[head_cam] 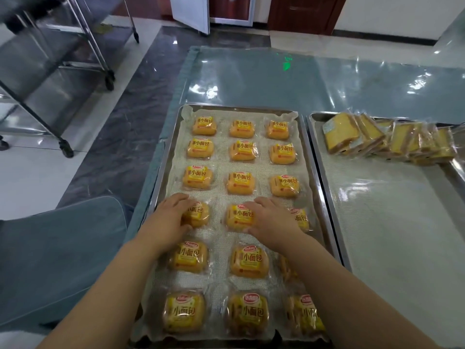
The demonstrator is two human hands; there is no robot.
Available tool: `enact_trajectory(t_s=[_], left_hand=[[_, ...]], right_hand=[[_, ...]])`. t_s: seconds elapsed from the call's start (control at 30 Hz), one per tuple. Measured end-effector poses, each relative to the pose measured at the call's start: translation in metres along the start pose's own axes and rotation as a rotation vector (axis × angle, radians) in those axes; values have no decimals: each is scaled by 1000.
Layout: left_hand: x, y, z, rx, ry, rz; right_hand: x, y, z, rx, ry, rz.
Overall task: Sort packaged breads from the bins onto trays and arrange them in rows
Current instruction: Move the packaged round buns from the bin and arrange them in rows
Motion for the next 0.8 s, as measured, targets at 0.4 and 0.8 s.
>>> enact_trajectory(t_s=[0.4,0.8], left_hand=[[2,5,3,-62,-50,-86],[-8,-43,-9,-191,-86,-152]], right_hand=[[-1,0,-3,1,96,-30],[-5,-50,4,22,144,-148]])
Point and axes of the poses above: each hand's wrist, its own y-axis towards the middle knuckle, its own x-axis out of the back of the hand, z = x × y, the point moved 4 cm from there along y, towards the middle knuckle, and after that the axes turned 6 degrees about z, right-handed, at the moved point
